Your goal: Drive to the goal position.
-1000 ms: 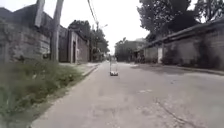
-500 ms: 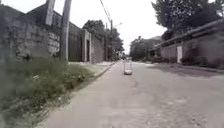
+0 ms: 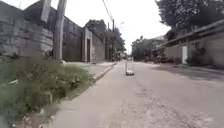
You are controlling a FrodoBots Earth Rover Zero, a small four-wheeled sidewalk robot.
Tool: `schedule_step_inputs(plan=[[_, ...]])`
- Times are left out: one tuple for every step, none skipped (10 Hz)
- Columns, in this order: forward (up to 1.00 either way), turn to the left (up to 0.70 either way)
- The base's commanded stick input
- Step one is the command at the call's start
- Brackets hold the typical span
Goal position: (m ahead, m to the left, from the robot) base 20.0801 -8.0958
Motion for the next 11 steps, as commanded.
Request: schedule_step_inputs(plan=[[1.00,-0.40],[1.00,-0.33],[1.00,-0.05],[1.00,0.00],[1.00,0.00],[1.00,0.00],[1.00,-0.03],[1.00,-0.10],[1.00,-0.38],[1.00,-0.03],[1.00,0.00]])
